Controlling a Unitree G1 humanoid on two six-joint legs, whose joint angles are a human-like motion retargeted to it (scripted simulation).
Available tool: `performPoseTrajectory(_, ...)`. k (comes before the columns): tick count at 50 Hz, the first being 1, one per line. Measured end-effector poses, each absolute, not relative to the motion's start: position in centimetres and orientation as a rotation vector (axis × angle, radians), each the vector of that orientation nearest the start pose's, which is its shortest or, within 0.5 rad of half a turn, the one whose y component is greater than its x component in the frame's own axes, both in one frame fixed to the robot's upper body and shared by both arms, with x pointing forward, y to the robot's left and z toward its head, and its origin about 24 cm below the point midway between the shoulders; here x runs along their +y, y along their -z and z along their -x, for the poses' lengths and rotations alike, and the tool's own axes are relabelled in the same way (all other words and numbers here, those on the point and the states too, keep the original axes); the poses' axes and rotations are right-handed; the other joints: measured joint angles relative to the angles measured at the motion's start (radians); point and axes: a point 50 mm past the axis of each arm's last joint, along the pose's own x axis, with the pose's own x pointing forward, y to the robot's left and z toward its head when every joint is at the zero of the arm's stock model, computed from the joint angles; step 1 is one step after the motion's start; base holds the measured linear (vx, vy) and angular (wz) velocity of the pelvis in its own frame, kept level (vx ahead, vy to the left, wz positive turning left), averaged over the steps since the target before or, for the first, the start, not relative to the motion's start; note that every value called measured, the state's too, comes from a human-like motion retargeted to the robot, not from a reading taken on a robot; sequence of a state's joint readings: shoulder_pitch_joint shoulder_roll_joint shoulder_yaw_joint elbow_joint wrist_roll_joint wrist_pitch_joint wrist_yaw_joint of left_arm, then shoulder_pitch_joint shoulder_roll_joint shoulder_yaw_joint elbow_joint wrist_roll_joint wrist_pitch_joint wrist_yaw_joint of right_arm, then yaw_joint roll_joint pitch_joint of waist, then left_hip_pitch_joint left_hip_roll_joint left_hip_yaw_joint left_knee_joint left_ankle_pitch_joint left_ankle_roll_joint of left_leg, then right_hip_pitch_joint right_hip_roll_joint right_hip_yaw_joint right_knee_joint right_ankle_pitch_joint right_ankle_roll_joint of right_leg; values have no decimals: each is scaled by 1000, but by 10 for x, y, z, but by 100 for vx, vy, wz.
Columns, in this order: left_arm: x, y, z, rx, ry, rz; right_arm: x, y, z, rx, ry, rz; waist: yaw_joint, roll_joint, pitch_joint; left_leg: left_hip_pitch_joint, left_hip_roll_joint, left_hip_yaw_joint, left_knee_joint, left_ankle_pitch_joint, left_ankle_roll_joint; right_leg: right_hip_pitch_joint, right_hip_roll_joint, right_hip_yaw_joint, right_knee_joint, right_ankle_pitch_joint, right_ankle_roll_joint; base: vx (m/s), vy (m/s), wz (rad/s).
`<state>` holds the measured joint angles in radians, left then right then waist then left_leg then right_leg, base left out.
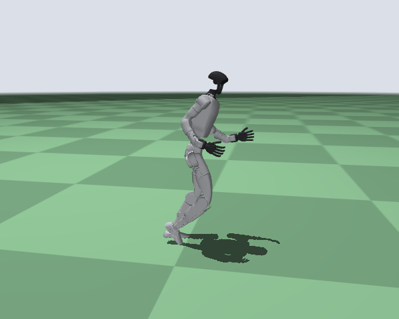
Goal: Walk run
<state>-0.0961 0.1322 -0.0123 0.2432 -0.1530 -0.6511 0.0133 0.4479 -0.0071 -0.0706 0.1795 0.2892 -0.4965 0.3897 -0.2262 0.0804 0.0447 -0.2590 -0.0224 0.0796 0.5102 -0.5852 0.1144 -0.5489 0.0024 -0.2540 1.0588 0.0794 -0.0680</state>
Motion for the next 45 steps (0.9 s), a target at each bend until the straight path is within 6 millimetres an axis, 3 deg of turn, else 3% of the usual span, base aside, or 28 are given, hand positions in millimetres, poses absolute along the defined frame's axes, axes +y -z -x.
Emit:
performPoseTrajectory(3,166,-80,-254,-551,38,2,-196,36,-117,91,3,-169,-99,66,-15,151,-14,-58,-196,209,-58,-146,-134,-76,-189,-76,23,148,-38,158)
performPoseTrajectory(5,166,-73,-245,-527,47,-31,-204,36,-114,106,16,-132,-160,114,-20,237,15,-82,-292,467,-142,-206,-170,-82,-387,-114,99,159,-49,120)
performPoseTrajectory(8,174,-48,-226,-409,16,-83,-209,28,-125,71,7,-52,-187,149,-24,329,37,-72,-329,919,-253,-221,-156,-24,-663,-194,190,194,-76,18)
performPoseTrajectory(10,177,-29,-212,-315,13,-107,-207,16,-139,17,-21,8,-188,139,-11,358,2,-146,-250,1109,-340,-190,-136,-15,-717,-47,89,184,-72,-58)
performPoseTrajectory(11,180,-21,-204,-273,32,-133,-203,8,-146,-19,-44,26,-156,143,-9,321,22,-94,-101,1109,-335,-173,-80,-40,-634,-208,-32,171,-66,-124)
performPoseTrajectory(12,183,-11,-193,-223,58,-162,-199,1,-152,-53,-67,38,-135,136,-9,288,8,-77,27,1109,-327,-144,-49,-30,-564,-322,-101,174,-70,-109)
performPoseTrajectory(13,186,2,-178,-155,94,-198,-194,-5,-155,-82,-88,39,-136,108,-15,264,-72,-127,115,1109,-311,-94,-71,51,-520,-343,-64,195,-70,-35)
performPoseTrajectory(15,183,30,-151,13,190,-239,-201,-18,-167,-153,-72,33,-70,111,-7,125,-137,-201,445,982,-339,-32,-69,37,-429,-427,-71,217,-64,3)
performPoseTrajectory(17,176,48,-132,113,176,-162,-207,-25,-182,-200,-91,17,20,43,-31,-45,-105,-60,610,856,-254,73,-58,79,-458,-485,-91,167,-48,-65)
performPoseTrajectory(18,173,52,-124,134,150,-91,-206,-26,-186,-210,-98,8,65,23,-33,-127,-57,8,663,785,-181,125,-30,87,-479,-497,-108,194,-50,-85)
performPoseTrajectory(20,169,56,-111,146,89,58,-214,-29,-188,-233,-68,22,175,1,-38,-293,1,74,682,647,-106,274,29,102,-606,-444,-114,236,-52,-79)
performPoseTrajectory(21,170,58,-107,153,53,97,-218,-28,-186,-232,-51,29,223,-25,-43,-359,8,102,630,609,-87,350,46,111,-682,-347,-92,224,-51,-50)
performPoseTrajectory(22,171,58,-103,156,20,125,-221,-26,-183,-228,-36,31,265,-53,-47,-419,9,131,562,576,-69,419,55,110,-754,-227,-61,191,-54,-10)
performPoseTrajectory(24,174,55,-102,138,-28,128,-223,-19,-177,-205,-15,15,314,-113,-55,-502,-17,193,334,539,-29,533,46,98,-864,112,48,207,-59,35)
performPoseTrajectory(25,175,53,-103,123,-48,120,-223,-15,-174,-191,-5,-2,332,-139,-58,-526,-32,227,190,525,-3,585,52,126,-905,288,118,222,-64,47)
performPoseTrajectory(26,175,49,-108,103,-67,107,-221,-11,-171,-179,0,-31,340,-165,-48,-502,-58,239,24,507,-4,625,34,111,-872,382,191,213,-67,41)
performPoseTrajectory(28,175,39,-123,43,-98,79,-214,-5,-169,-167,-3,-91,344,-216,-12,-458,-107,222,-205,452,-62,664,-16,81,-675,444,310,219,-82,45)
performPoseTrajectory(29,176,30,-136,-7,-97,57,-210,-4,-172,-171,-12,-119,317,-230,10,-437,-121,201,-245,446,-74,662,4,94,-547,444,329,224,-102,120)
performPoseTrajectory(30,176,19,-151,-66,-88,31,-205,-4,-175,-179,-23,-147,276,-238,31,-415,-131,180,-260,454,-71,652,49,121,-420,444,329,211,-112,192)
performPoseTrajectory(32,175,-10,-179,-199,-43,-21,-198,-5,-178,-185,-64,-178,173,-235,59,-379,-132,97,-109,526,79,609,248,189,-283,444,329,211,-119,198)
performPoseTrajectory(34,170,-37,-198,-332,-7,-63,-193,1,-167,-143,-111,-192,102,-187,43,-350,-78,-19,113,316,58,513,347,82,-155,434,328,259,-103,78)
performPoseTrajectory(35,163,-48,-206,-392,16,-67,-196,8,-156,-100,-112,-191,101,-153,26,-328,-97,-155,175,254,19,455,374,54,-88,419,326,251,-73,11)
performPoseTrajectory(37,173,-76,-233,-535,-13,-20,-201,12,-146,-73,-104,-203,54,-99,7,-215,-26,-119,193,147,-4,263,320,44,88,229,310,208,-72,0)
performPoseTrajectory(38,168,-83,-240,-568,4,43,-207,14,-136,-55,-80,-206,63,-87,-24,-144,11,-69,149,131,-16,190,258,40,98,143,268,254,-102,-26)
performPoseTrajectory(40,150,-88,-244,-587,56,196,-217,20,-116,-3,-43,-206,46,-73,-67,16,16,-36,-2,203,-56,52,112,22,42,-1,190,255,-101,0)
performPoseTrajectory(41,150,-88,-243,-583,64,249,-221,23,-106,30,-31,-200,8,-41,-78,88,18,-54,-83,324,-92,1,53,0,-36,-33,182,173,-52,72)
performPoseTrajectory(42,150,-86,-241,-572,71,291,-226,25,-97,61,-19,-191,-31,-7,-90,157,30,-66,-159,468,-133,-46,-7,-25,-123,-61,176,145,-32,110)
performPoseTrajectory(45,155,-71,-230,-496,93,284,-243,28,-79,125,13,-146,-137,98,-119,320,117,-102,-328,1067,-292,-133,-142,-81,-471,-107,168,230,-94,66)
